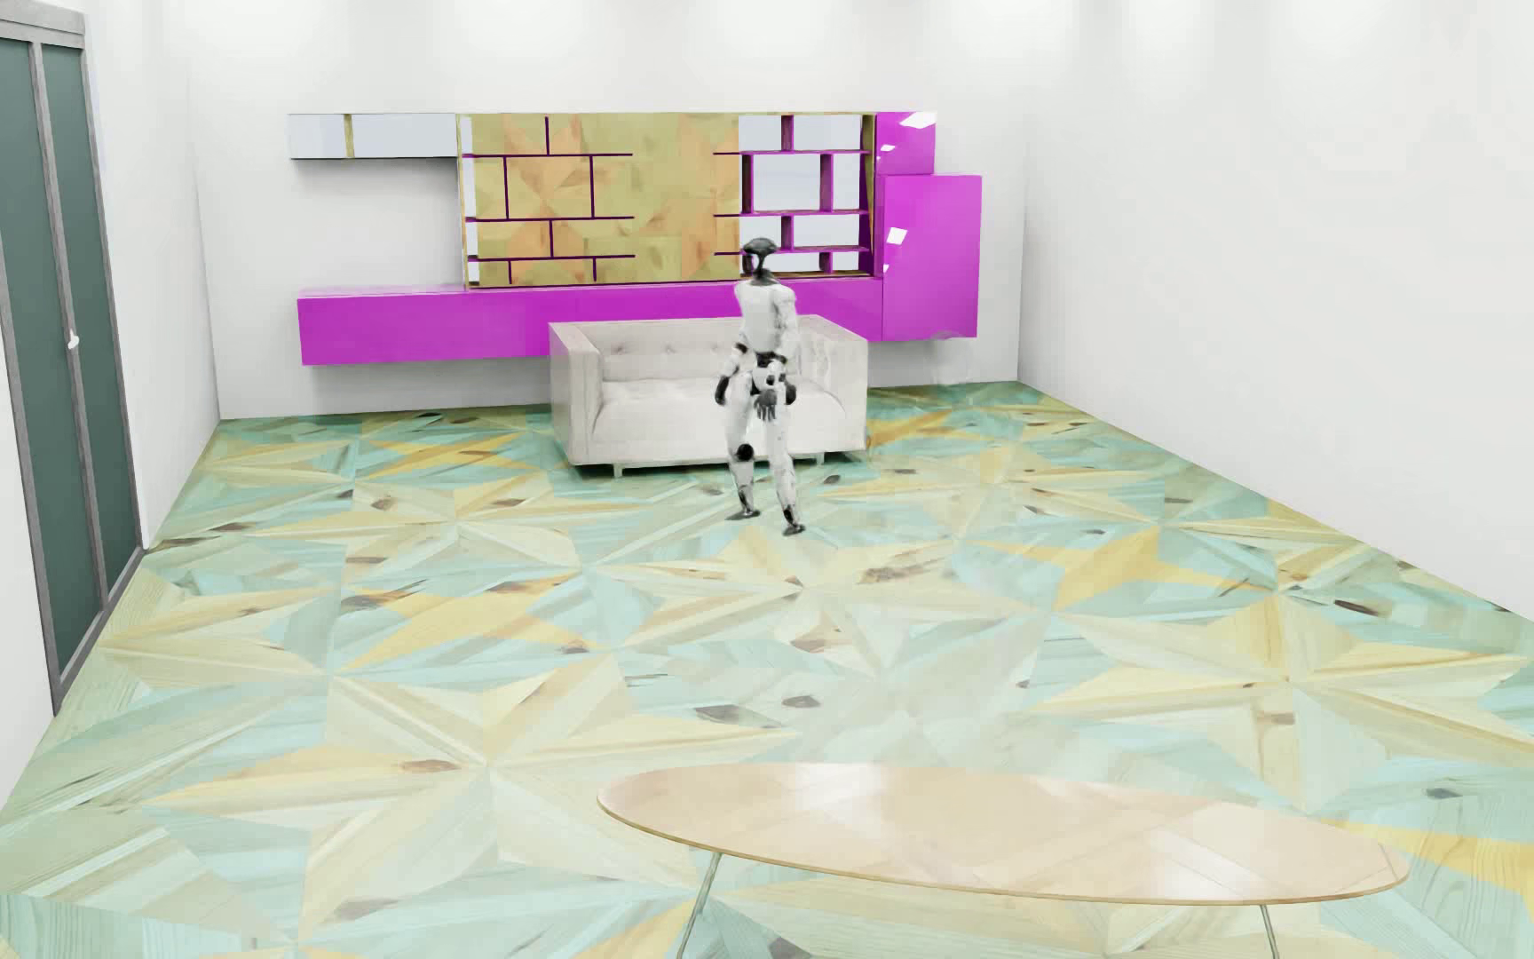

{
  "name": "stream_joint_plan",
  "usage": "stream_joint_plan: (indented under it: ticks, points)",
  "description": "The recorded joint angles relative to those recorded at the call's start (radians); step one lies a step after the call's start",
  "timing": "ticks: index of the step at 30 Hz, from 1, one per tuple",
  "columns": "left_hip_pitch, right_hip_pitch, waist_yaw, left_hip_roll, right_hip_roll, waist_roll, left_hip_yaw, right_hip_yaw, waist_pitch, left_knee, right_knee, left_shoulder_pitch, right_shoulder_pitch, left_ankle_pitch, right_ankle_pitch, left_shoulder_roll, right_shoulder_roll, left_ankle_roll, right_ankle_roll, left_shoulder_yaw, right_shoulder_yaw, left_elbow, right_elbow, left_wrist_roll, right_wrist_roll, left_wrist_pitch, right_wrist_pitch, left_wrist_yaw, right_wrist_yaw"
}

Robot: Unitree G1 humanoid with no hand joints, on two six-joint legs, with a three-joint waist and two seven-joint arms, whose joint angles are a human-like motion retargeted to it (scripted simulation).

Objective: Walk towards the coffeetable

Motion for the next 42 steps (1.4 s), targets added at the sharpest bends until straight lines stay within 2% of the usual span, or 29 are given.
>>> stream_joint_plan:
  ticks: [1, 4, 6, 8, 11, 14, 15, 17, 20, 22, 24, 25, 26, 27, 28, 29, 30, 31, 32, 33, 34, 35, 37, 38, 39, 40, 41, 42]
  points:
    - [-0.002, 0.002, -0.003, -0.002, -0.002, -0.001, -0.008, -0.006, 0.0, 0.005, 0.003, -0.013, -0.003, -0.003, -0.004, 0.0, -0.002, -0.001, -0.001, 0.012, -0.006, -0.019, -0.014, -0.022, 0.005, -0.016, -0.008, 0.017, -0.006]
    - [-0.006, 0.002, -0.008, -0.004, -0.006, -0.005, -0.021, -0.016, 0.001, 0.018, 0.016, -0.037, -0.017, -0.024, -0.027, 0.016, -0.006, 0.003, 0.004, 0.003, -0.012, -0.077, -0.048, -0.016, 0.012, -0.04, -0.02, 0.065, -0.021]
    - [-0.02, -0.004, -0.012, 0.0, -0.009, -0.007, -0.03, -0.027, 0.004, 0.054, 0.036, -0.039, -0.024, -0.057, -0.06, 0.024, -0.008, 0.0, 0.01, 0.005, -0.008, -0.101, -0.07, -0.022, 0.014, -0.047, -0.03, 0.069, -0.022]
    - [-0.025, 0.001, -0.017, 0.006, -0.01, -0.008, -0.04, -0.043, 0.006, 0.079, 0.051, -0.038, -0.02, -0.092, -0.1, 0.032, -0.005, -0.014, -0.007, -0.001, -0.005, -0.09, -0.094, -0.027, 0.019, -0.041, -0.041, 0.058, -0.025]
    - [-0.022, 0.028, -0.024, 0.005, -0.017, -0.011, -0.058, -0.073, 0.003, 0.095, 0.042, -0.023, -0.019, -0.119, -0.137, 0.046, 0.012, -0.023, -0.011, -0.019, -0.006, -0.039, -0.12, -0.022, 0.044, -0.008, -0.033, 0.021, -0.021]
    - [-0.127, 0.044, -0.025, 0.005, -0.04, -0.003, -0.11, -0.146, 0.003, 0.257, 0.047, -0.022, 0.014, -0.139, -0.145, 0.063, 0.012, -0.013, 0.03, -0.03, -0.001, 0.02, -0.157, -0.024, 0.054, 0.017, -0.047, -0.014, -0.024]
    - [-0.18, 0.052, -0.024, 0.014, -0.049, 0.002, -0.105, -0.177, 0.006, 0.344, 0.049, -0.016, 0.022, -0.124, -0.139, 0.068, 0.009, -0.032, 0.029, -0.028, 0.008, 0.023, -0.167, -0.026, 0.043, 0.016, -0.047, -0.014, -0.034]
    - [-0.29, 0.076, -0.017, 0.051, -0.074, 0.013, -0.054, -0.243, 0.013, 0.51, 0.043, 0.011, 0.021, -0.09, -0.143, 0.077, -0.001, -0.054, 0.06, -0.009, 0.05, 0.008, -0.168, -0.036, 0.016, 0.007, -0.035, 0.005, -0.049]
    - [-0.438, 0.14, 0.003, 0.151, -0.109, 0.016, 0.083, -0.341, 0.013, 0.607, -0.011, 0.077, -0.023, -0.074, -0.141, 0.083, -0.04, -0.001, 0.118, 0.035, 0.157, -0.052, -0.129, -0.037, -0.044, -0.01, -0.054, 0.024, 0.015]
    - [-0.548, 0.191, 0.019, 0.227, -0.124, 0.011, 0.132, -0.404, 0.013, 0.587, -0.047, 0.123, -0.055, -0.08, -0.149, 0.101, -0.051, 0.064, 0.164, 0.086, 0.184, -0.115, -0.149, -0.019, -0.043, -0.032, -0.082, 0.038, 0.065]
    - [-0.646, 0.236, 0.034, 0.302, -0.13, 0.008, 0.183, -0.451, 0.016, 0.521, -0.059, 0.166, -0.076, -0.088, -0.159, 0.115, -0.052, 0.145, 0.191, 0.154, 0.168, -0.202, -0.194, 0.017, 0.0, -0.052, -0.098, 0.053, 0.053]
    - [-0.685, 0.256, 0.042, 0.31, -0.126, 0.008, 0.187, -0.462, 0.018, 0.485, -0.056, 0.18, -0.075, -0.096, -0.144, 0.123, -0.049, 0.174, 0.191, 0.188, 0.141, -0.251, -0.217, 0.043, 0.034, -0.061, -0.101, 0.06, 0.03]
    - [-0.71, 0.282, 0.051, 0.285, -0.13, 0.009, 0.172, -0.467, 0.019, 0.467, -0.048, 0.198, -0.06, -0.074, -0.105, 0.13, -0.054, 0.169, 0.191, 0.217, 0.1, -0.306, -0.242, 0.073, 0.071, -0.078, -0.102, 0.064, 0.002]
    - [-0.703, 0.303, 0.058, 0.226, -0.157, 0.009, 0.141, -0.476, 0.018, 0.485, -0.016, 0.196, -0.026, -0.044, -0.026, 0.121, -0.064, 0.213, 0.192, 0.229, 0.048, -0.352, -0.268, 0.11, 0.101, -0.09, -0.103, 0.066, -0.032]
    - [-0.677, 0.306, 0.059, 0.17, -0.22, 0.007, 0.141, -0.474, 0.017, 0.501, 0.068, 0.166, 0.027, -0.069, 0.104, 0.099, -0.074, 0.218, 0.201, 0.23, -0.001, -0.372, -0.302, 0.147, 0.122, -0.102, -0.094, 0.068, -0.071]
    - [-0.635, 0.276, 0.053, 0.1, -0.308, -0.001, 0.142, -0.452, 0.017, 0.5, 0.205, 0.136, 0.085, -0.112, 0.289, 0.075, -0.083, 0.225, 0.155, 0.225, -0.047, -0.391, -0.32, 0.178, 0.135, -0.119, -0.083, 0.068, -0.107]
    - [-0.585, 0.212, 0.041, 0.03, -0.396, -0.013, 0.143, -0.452, 0.021, 0.49, 0.377, 0.109, 0.137, -0.156, 0.382, 0.056, -0.087, 0.227, -0.005, 0.218, -0.08, -0.416, -0.317, 0.205, 0.137, -0.14, -0.066, 0.066, -0.126]
    - [-0.524, 0.051, 0.009, -0.047, -0.335, -0.021, 0.126, -0.245, 0.031, 0.466, 0.603, 0.082, 0.179, -0.194, 0.283, 0.041, -0.092, 0.225, -0.086, 0.21, -0.095, -0.446, -0.297, 0.225, 0.126, -0.162, -0.041, 0.064, -0.119]
    - [-0.446, -0.112, -0.016, -0.109, -0.204, -0.025, 0.102, -0.07, 0.04, 0.417, 0.79, 0.052, 0.209, -0.219, 0.193, 0.029, -0.095, 0.221, -0.044, 0.199, -0.094, -0.474, -0.266, 0.234, 0.104, -0.181, -0.016, 0.065, -0.088]
    - [-0.353, -0.245, -0.032, -0.155, -0.095, -0.025, 0.074, 0.011, 0.044, 0.343, 0.872, 0.02, 0.229, -0.232, 0.124, 0.023, -0.09, 0.213, 0.022, 0.188, -0.087, -0.492, -0.23, 0.235, 0.078, -0.192, 0.005, 0.067, -0.048]
    - [-0.252, -0.362, -0.045, -0.188, -0.032, -0.022, 0.045, 0.031, 0.046, 0.263, 0.865, -0.013, 0.244, -0.238, 0.074, 0.023, -0.076, 0.203, 0.055, 0.172, -0.085, -0.501, -0.192, 0.232, 0.059, -0.194, 0.024, 0.063, -0.007]
    - [-0.153, -0.459, -0.058, -0.211, 0.007, -0.016, 0.019, 0.033, 0.046, 0.19, 0.786, -0.048, 0.256, -0.246, 0.042, 0.032, -0.058, 0.194, 0.054, 0.147, -0.089, -0.504, -0.16, 0.232, 0.049, -0.191, 0.039, 0.048, 0.033]
    - [0.044, -0.58, -0.087, -0.243, -0.007, -0.004, -0.038, -0.039, 0.05, 0.076, 0.466, -0.148, 0.292, -0.271, 0.043, 0.065, -0.025, 0.178, 0.013, 0.064, -0.099, -0.5, -0.137, 0.229, 0.032, -0.185, 0.042, -0.009, 0.112]
    - [0.141, -0.602, -0.101, -0.242, -0.008, 0.001, -0.074, -0.078, 0.056, 0.027, 0.239, -0.209, 0.316, -0.275, 0.104, 0.08, -0.006, 0.166, -0.041, 0.015, -0.103, -0.486, -0.148, 0.216, 0.019, -0.182, 0.028, -0.027, 0.134]
    - [0.237, -0.606, -0.115, -0.228, 0.028, 0.009, -0.111, -0.03, 0.065, -0.001, 0.017, -0.265, 0.341, -0.276, 0.153, 0.086, 0.018, 0.147, 0.025, -0.028, -0.117, -0.454, -0.165, 0.19, 0.005, -0.174, 0.013, -0.023, 0.127]
    - [0.315, -0.591, -0.128, -0.205, 0.05, 0.019, -0.155, 0.03, 0.073, 0.001, -0.117, -0.3, 0.362, -0.242, 0.183, 0.083, 0.048, 0.134, 0.031, -0.055, -0.141, -0.398, -0.181, 0.15, -0.007, -0.154, 0.007, 0.004, 0.095]
    - [0.374, -0.577, -0.135, -0.182, 0.026, 0.022, -0.181, -0.061, 0.079, 0.04, -0.087, -0.31, 0.38, -0.16, 0.202, 0.072, 0.079, 0.121, 0.027, -0.065, -0.166, -0.32, -0.189, 0.103, -0.013, -0.118, 0.009, 0.04, 0.055]
    - [0.389, -0.572, -0.145, -0.145, 0.011, 0.028, -0.202, -0.099, 0.086, 0.146, 0.041, -0.298, 0.385, -0.004, 0.315, 0.063, 0.109, 0.079, -0.006, -0.056, -0.182, -0.228, -0.185, 0.057, -0.017, -0.065, 0.014, 0.079, 0.024]
